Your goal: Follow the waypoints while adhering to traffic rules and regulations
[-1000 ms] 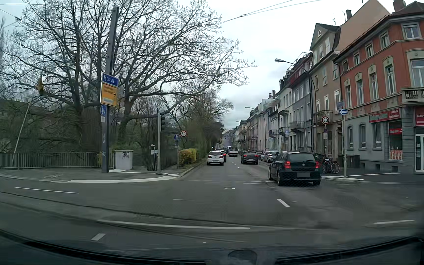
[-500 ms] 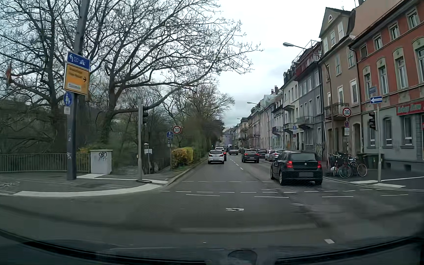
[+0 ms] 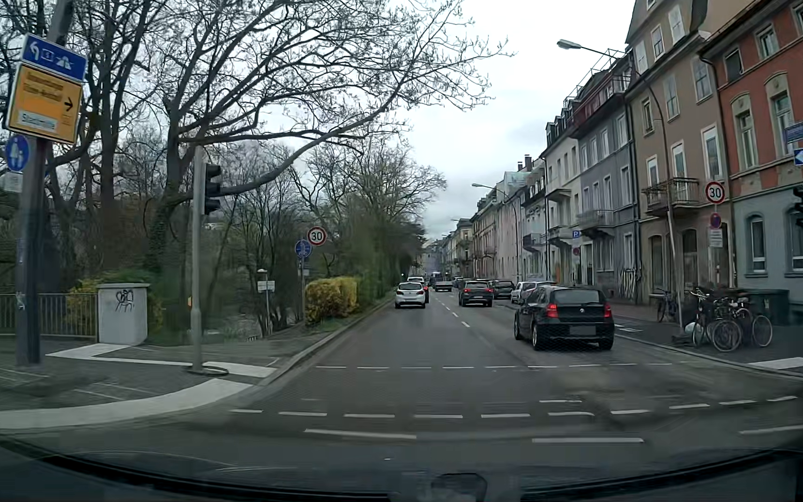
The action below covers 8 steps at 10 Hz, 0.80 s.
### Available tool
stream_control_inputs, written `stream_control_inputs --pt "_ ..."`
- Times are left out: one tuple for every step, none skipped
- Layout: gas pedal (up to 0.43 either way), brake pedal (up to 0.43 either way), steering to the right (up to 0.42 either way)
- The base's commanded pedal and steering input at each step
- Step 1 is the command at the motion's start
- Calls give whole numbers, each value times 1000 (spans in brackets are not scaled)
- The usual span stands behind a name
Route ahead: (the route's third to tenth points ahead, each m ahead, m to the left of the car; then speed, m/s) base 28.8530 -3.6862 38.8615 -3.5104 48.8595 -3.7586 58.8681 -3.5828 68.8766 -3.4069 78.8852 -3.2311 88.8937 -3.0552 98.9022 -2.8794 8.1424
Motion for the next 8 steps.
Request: stream_control_inputs --pt "98 0 0" --pt "87 0 0" --pt "87 0 0" --pt "79 0 0" --pt "59 0 0" --pt "59 0 0" --pt "59 0 0" --pt "47 0 0"
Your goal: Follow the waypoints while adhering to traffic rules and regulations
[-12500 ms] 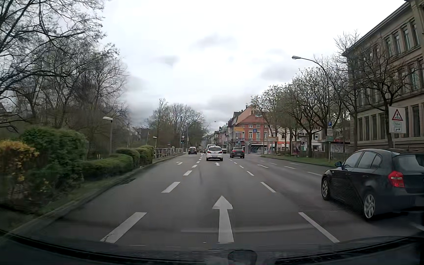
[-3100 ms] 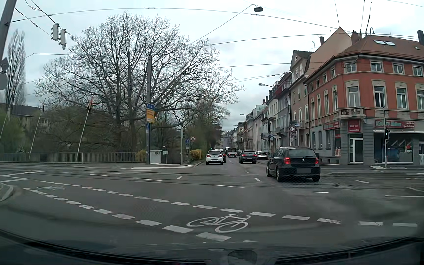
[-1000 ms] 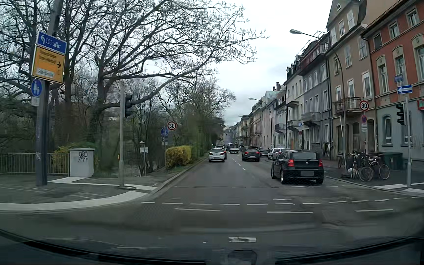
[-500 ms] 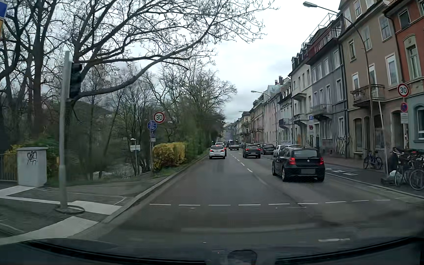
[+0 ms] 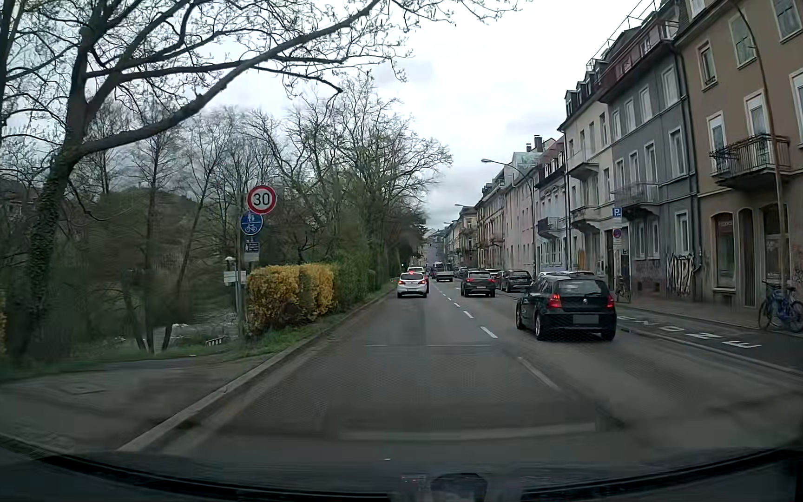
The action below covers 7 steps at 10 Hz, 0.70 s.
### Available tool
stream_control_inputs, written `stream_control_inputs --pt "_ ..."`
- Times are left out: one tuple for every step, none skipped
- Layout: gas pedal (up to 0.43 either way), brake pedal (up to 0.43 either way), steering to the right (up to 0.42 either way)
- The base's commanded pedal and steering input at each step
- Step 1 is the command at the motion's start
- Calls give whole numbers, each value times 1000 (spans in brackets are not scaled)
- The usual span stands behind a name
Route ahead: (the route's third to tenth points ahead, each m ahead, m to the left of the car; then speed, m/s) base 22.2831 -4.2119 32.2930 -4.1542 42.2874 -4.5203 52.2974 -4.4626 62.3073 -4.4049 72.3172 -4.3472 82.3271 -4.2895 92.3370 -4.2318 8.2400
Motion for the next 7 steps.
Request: stream_control_inputs --pt "47 0 0" --pt "47 0 0" --pt "47 0 0" --pt "47 0 0" --pt "47 0 0" --pt "47 0 0" --pt "47 0 0"
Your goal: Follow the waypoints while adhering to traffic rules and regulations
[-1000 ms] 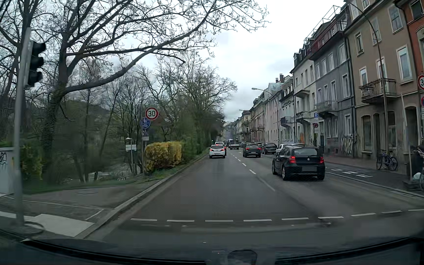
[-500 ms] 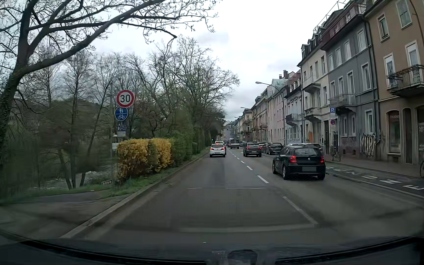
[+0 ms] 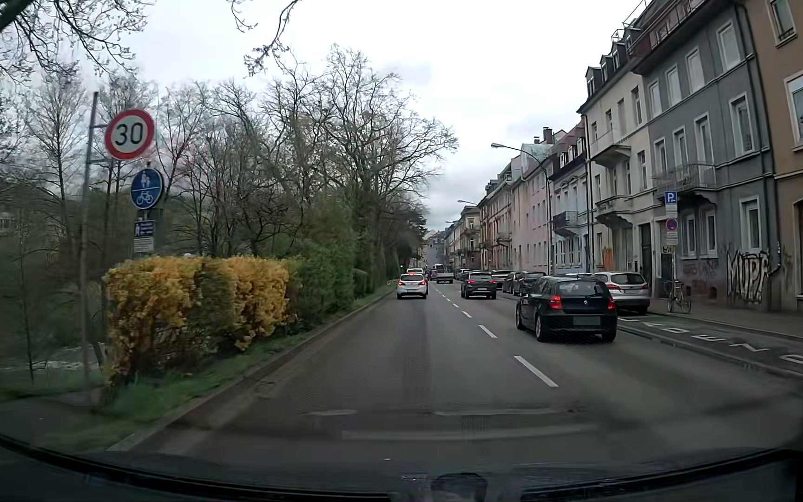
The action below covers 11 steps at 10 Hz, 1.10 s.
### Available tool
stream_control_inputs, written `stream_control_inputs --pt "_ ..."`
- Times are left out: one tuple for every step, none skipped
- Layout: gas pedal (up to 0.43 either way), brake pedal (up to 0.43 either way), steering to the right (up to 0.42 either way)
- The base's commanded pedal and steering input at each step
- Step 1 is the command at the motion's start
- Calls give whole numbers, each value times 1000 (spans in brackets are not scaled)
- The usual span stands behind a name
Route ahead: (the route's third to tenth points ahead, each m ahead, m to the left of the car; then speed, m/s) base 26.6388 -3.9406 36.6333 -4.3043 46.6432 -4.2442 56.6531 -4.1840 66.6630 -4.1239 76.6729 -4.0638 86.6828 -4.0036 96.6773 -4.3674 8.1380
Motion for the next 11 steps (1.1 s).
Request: stream_control_inputs --pt "47 0 0" --pt "59 0 0" --pt "59 0 0" --pt "59 0 0" --pt "59 0 0" --pt "59 0 0" --pt "59 0 0" --pt "59 0 0" --pt "59 0 0" --pt "59 0 0" --pt "59 0 0"
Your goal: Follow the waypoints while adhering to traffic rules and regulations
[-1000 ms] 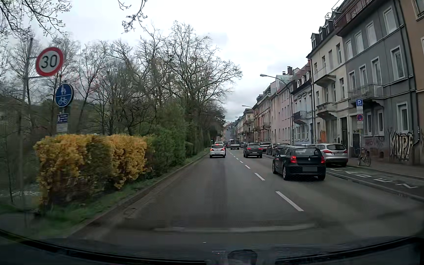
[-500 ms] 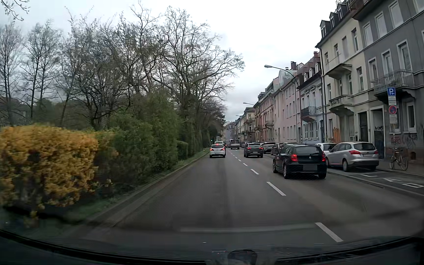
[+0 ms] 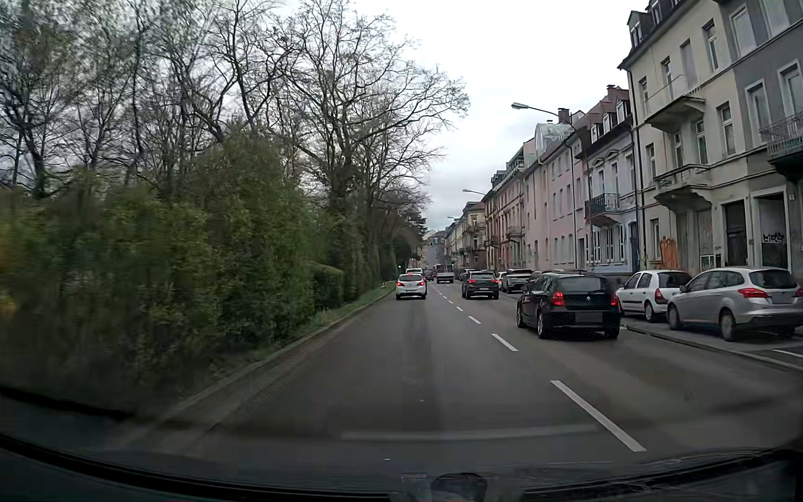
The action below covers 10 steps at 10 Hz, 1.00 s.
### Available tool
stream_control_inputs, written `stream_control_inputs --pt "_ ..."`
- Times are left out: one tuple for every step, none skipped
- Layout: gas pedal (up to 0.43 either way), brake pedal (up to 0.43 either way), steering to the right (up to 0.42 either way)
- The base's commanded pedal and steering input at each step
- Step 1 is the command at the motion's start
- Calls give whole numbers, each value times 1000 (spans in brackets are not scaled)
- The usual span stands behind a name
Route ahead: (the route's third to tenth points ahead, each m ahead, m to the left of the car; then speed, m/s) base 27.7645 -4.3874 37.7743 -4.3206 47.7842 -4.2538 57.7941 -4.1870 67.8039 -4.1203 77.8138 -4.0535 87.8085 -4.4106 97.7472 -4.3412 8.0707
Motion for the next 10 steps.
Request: stream_control_inputs --pt "59 0 0" --pt "59 0 0" --pt "59 0 0" --pt "59 0 0" --pt "59 0 0" --pt "59 0 0" --pt "59 0 0" --pt "59 0 0" --pt "67 0 0" --pt "79 0 0"
